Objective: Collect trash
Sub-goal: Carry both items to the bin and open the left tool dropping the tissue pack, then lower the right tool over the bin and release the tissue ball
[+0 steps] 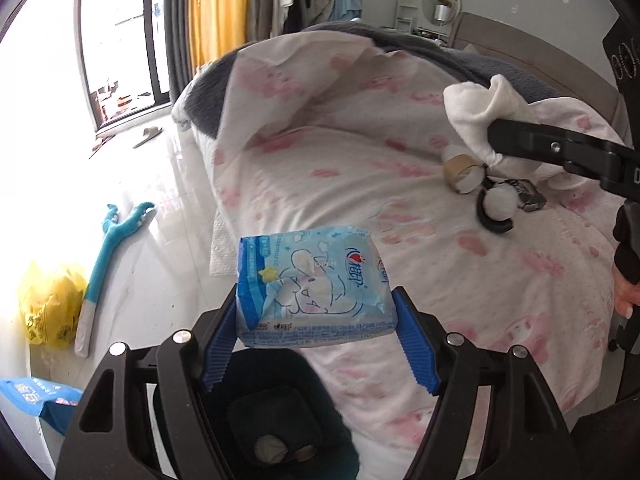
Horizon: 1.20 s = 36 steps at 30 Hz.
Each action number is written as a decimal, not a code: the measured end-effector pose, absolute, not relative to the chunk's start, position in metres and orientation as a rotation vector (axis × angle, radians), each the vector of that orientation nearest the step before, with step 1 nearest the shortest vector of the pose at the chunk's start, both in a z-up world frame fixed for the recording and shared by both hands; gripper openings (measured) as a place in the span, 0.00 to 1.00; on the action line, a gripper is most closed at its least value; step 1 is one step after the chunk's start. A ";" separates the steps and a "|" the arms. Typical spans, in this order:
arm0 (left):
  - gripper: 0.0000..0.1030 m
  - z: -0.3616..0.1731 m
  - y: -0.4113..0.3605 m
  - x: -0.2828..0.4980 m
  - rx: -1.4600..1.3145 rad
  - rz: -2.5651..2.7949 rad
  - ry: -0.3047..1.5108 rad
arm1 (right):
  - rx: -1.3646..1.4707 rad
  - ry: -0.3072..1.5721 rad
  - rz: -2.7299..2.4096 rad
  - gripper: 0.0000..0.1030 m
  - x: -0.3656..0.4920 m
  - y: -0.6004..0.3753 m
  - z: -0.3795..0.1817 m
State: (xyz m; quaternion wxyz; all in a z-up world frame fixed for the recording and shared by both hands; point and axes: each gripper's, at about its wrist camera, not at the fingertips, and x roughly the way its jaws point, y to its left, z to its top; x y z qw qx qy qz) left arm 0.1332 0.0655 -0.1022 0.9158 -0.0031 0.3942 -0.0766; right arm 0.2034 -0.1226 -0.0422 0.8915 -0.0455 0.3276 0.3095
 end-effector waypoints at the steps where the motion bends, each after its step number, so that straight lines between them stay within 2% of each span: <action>1: 0.73 -0.104 0.071 0.133 -0.011 -0.151 0.823 | -0.102 0.680 0.654 0.53 0.202 -0.113 -0.043; 23: 0.74 -0.174 0.160 0.118 -0.101 -0.064 1.159 | -0.191 0.721 0.777 0.53 0.183 -0.007 -0.060; 29: 0.79 -0.191 0.178 0.111 -0.119 -0.039 1.231 | -0.226 0.760 0.801 0.53 0.179 0.016 -0.072; 36: 0.85 -0.188 0.199 0.107 -0.122 0.007 1.215 | -0.260 0.847 0.809 0.53 0.181 0.039 -0.094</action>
